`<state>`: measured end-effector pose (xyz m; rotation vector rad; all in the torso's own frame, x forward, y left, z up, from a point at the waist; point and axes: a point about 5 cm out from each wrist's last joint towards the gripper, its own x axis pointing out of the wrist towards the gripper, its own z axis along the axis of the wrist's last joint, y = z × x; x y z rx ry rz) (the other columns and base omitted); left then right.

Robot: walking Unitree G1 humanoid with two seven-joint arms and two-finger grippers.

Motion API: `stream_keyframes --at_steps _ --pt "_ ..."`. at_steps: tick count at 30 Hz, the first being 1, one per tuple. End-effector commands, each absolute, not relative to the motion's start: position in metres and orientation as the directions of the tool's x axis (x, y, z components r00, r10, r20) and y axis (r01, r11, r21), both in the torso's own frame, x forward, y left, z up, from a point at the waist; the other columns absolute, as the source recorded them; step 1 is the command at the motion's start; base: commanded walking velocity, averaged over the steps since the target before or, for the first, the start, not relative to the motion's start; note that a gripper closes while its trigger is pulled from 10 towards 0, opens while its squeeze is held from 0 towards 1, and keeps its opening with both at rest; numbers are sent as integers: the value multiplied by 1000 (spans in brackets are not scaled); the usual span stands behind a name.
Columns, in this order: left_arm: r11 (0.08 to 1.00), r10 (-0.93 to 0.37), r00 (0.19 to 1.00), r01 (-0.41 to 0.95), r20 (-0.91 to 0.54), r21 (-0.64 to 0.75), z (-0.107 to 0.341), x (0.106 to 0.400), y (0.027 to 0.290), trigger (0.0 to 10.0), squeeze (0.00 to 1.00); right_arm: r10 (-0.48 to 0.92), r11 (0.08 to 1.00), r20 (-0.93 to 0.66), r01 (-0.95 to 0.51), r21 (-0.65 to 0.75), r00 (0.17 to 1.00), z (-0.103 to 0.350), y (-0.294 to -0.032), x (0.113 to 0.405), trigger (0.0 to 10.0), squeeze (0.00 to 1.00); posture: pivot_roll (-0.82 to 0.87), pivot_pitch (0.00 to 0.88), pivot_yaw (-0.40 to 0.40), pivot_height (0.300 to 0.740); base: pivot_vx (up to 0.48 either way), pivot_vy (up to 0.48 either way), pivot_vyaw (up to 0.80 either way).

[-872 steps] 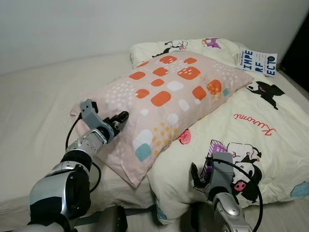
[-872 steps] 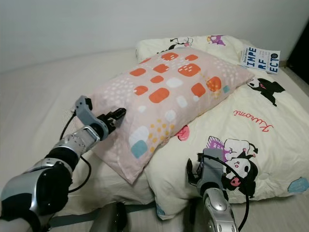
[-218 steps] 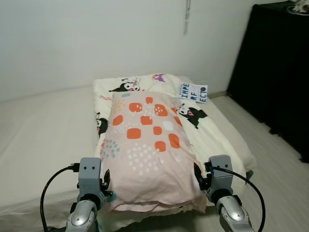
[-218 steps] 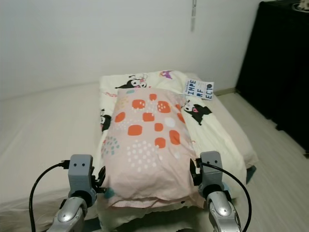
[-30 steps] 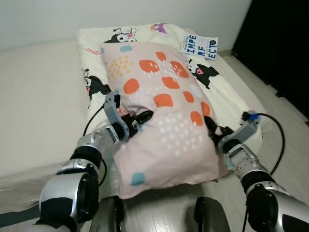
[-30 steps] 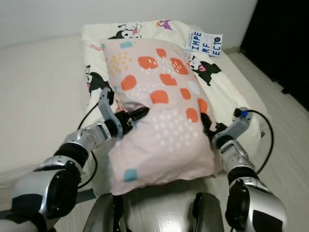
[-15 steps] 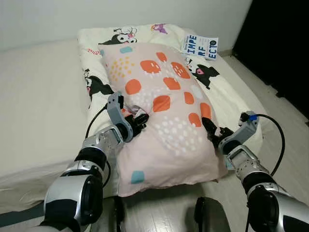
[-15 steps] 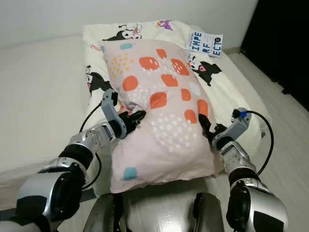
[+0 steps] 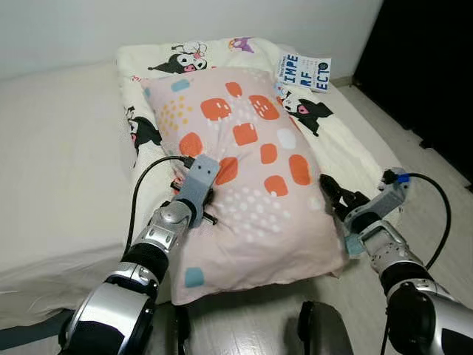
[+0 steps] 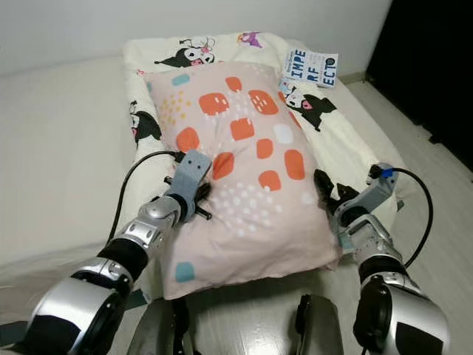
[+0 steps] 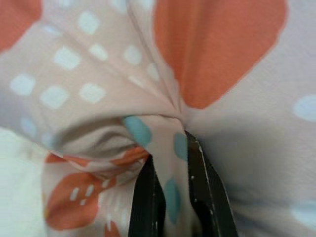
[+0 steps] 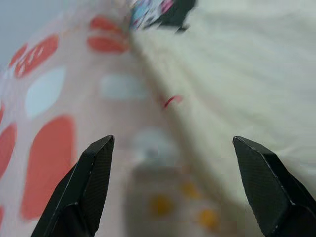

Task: Clean up the room

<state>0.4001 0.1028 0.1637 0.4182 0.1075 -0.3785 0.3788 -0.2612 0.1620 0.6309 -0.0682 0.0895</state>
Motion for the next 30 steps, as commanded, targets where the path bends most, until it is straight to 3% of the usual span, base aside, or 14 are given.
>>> stream_keyframes --at_steps 1,6,11,14,16,23,30 --pt "826 -264 906 389 -330 408 125 389 122 0 0 13 791 85 -62 608 996 158 -270 375 10000 0 93 350 38 553 0 0 0" --pt "810 -241 912 377 -331 449 117 386 126 0 0 54 722 69 -87 686 996 147 -268 371 10000 0 108 352 44 553 0 0 0" --pt "812 -250 914 378 -320 445 119 386 124 0 0 269 663 63 -232 711 961 134 -236 371 10000 0 122 353 45 553 0 0 0" --pt "811 -251 914 378 -317 447 119 386 124 0 0 307 651 65 -259 713 950 132 -229 371 10000 0 123 352 45 553 0 0 0" --pt "810 -251 918 373 -308 452 121 387 123 0 0 422 625 46 -328 708 905 123 -208 369 10000 0 122 350 45 553 0 0 0" --pt "819 -247 923 362 -296 445 124 389 124 0 0 569 629 -58 -387 674 821 101 -178 360 10000 0 123 352 45 553 0 0 0" --pt "820 -250 925 360 -287 445 126 389 122 0 0 725 521 -14 -535 666 689 108 -143 361 10000 0 120 348 46 553 0 0 0"
